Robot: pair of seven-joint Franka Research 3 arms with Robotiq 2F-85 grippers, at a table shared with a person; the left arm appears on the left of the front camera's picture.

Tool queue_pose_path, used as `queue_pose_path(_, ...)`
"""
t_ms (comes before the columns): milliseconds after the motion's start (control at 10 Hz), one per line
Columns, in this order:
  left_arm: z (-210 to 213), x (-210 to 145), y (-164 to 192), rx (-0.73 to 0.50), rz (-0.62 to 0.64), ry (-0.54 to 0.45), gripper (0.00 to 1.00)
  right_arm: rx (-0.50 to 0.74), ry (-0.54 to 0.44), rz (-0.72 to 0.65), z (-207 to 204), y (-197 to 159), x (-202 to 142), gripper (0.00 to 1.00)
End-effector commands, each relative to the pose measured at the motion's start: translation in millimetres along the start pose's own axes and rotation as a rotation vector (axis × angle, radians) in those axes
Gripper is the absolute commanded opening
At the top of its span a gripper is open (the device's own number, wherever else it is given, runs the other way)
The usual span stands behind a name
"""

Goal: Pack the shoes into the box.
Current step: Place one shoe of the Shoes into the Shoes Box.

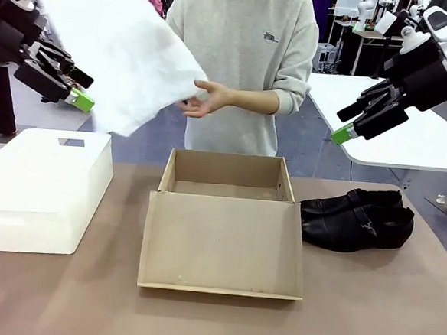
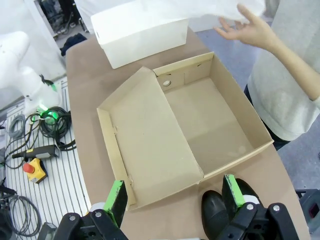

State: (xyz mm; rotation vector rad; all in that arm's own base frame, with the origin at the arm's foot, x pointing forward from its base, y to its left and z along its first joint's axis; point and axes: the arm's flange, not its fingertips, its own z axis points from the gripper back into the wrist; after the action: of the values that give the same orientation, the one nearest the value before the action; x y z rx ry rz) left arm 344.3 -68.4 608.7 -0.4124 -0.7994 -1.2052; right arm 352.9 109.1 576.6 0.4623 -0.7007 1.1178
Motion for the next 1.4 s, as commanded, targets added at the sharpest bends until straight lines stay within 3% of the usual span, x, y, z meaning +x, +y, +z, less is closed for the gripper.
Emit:
queue_pose_path(0,-1,1,-1,-0.001,-0.008,0.010,1.00,0.000,0.000,0.000,0,0,0,1.00)
queue_pose_path(500,-1,1,-1,-0.001,-0.008,0.010,1.00,-0.137,0.250,0.151,30,-38,8,1.00)
queue_pose_path(900,-1,1,-1,-0.001,-0.008,0.010,1.00,-0.130,0.432,0.277,36,-85,-8,1.00)
queue_pose_path(1300,-1,1,-1,-0.001,-0.008,0.010,1.00,-0.025,0.484,0.350,25,-126,-38,1.00)
